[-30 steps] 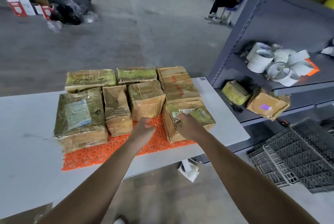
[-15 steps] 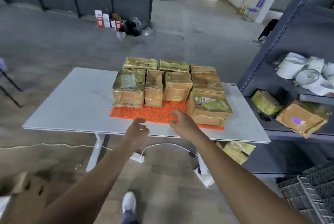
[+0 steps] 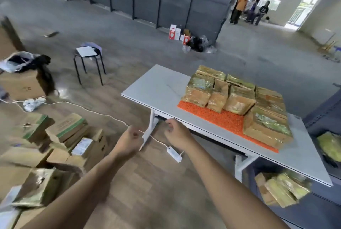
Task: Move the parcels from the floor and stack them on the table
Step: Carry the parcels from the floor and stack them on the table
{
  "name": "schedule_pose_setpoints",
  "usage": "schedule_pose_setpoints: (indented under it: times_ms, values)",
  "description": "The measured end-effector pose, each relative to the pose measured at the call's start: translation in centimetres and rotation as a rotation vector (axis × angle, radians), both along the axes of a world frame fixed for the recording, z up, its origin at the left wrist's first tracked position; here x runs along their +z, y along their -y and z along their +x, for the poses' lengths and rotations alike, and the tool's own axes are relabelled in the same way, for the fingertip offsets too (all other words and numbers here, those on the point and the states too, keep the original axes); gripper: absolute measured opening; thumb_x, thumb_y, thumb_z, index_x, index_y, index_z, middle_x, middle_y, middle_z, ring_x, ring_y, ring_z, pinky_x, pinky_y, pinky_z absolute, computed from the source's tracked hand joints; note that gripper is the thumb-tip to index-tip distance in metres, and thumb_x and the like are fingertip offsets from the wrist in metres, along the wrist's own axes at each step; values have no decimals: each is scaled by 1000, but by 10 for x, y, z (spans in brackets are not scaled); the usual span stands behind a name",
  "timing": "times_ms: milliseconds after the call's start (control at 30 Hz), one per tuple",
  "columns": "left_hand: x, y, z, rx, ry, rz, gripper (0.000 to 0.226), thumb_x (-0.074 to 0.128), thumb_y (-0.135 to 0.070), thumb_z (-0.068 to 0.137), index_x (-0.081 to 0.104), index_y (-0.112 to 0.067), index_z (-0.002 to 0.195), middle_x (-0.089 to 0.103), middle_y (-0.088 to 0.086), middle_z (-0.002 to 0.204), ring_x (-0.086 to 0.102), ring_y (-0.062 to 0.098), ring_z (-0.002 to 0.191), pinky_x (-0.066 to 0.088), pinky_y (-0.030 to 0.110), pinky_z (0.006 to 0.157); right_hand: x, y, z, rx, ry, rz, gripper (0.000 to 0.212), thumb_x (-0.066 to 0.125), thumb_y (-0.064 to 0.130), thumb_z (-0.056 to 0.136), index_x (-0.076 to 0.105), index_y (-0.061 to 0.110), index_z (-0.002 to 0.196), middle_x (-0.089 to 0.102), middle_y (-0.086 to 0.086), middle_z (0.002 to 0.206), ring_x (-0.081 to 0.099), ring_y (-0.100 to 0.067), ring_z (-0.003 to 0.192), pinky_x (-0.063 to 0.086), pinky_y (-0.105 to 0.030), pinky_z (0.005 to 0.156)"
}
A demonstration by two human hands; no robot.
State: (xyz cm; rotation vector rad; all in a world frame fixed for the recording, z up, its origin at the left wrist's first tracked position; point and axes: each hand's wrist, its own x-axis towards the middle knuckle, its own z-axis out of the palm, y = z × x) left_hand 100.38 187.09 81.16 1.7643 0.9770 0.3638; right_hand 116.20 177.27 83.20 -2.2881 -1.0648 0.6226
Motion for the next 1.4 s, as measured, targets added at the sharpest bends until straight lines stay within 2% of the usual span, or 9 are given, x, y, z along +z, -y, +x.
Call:
schedule_pose_setpoints:
  times_ms: [100,267,400,567,667,900,1167,1333,1400]
  values:
    - [-4,-30,-83,111,7,25,17,59,-17,77,50,-25,88,56,-6,87,54,16,83,39,27,75,-7,-48,-71,61,-36,-14,40,52,17,92,52,14,132,56,-6,132,52,-23,122,39,-27,96]
    - [-29,-89,-241,291,-26,-62,37,58,-16,88,51,-11,124,59,6,110,58,22,94,47,31,80,-36,-128,-227,186,-86,-67,41,53,20,93,51,18,134,56,-4,132,54,-22,121,38,-22,92]
    - [-41,-120,-361,441,-65,-144,49,55,-28,73,53,-15,120,62,8,107,62,28,89,52,38,81,-60,-171,-338,300,-120,-144,42,53,18,94,50,17,136,55,-7,134,53,-24,118,35,-20,81]
    - [-65,-137,-455,542,-103,-226,44,56,-24,77,52,-16,120,60,6,109,58,21,90,52,39,83,-86,-203,-420,400,-118,-219,45,52,23,93,47,19,137,54,-6,133,54,-21,108,40,-25,83]
    - [-90,-150,-484,593,-136,-254,38,52,-9,85,52,-14,122,61,6,108,58,21,88,52,39,81,-100,-222,-443,453,-128,-256,43,51,23,94,47,22,137,53,-3,135,54,-20,113,41,-26,82]
    - [-140,-186,-509,662,-219,-355,36,51,-10,86,49,-16,122,57,0,92,54,16,73,48,34,69,-160,-272,-451,512,-176,-382,40,50,22,96,48,21,135,57,-4,129,55,-22,111,44,-28,89]
    - [-229,-221,-517,666,-344,-474,41,49,-10,87,47,-10,128,56,10,112,52,19,81,44,28,65,-251,-304,-476,552,-265,-570,38,49,18,96,47,19,134,57,-3,128,54,-20,102,38,-25,75]
    - [-304,-238,-540,676,-397,-607,47,50,-10,87,44,-10,134,54,8,110,53,20,76,44,29,67,-316,-328,-507,542,-302,-629,41,51,23,94,48,19,135,56,-2,133,56,-21,113,48,-36,94]
    - [-333,-246,-555,672,-423,-662,46,49,-11,88,43,-10,134,53,8,109,53,18,73,45,28,65,-338,-342,-522,564,-277,-629,41,50,22,95,49,18,135,56,-3,133,56,-22,114,47,-35,93]
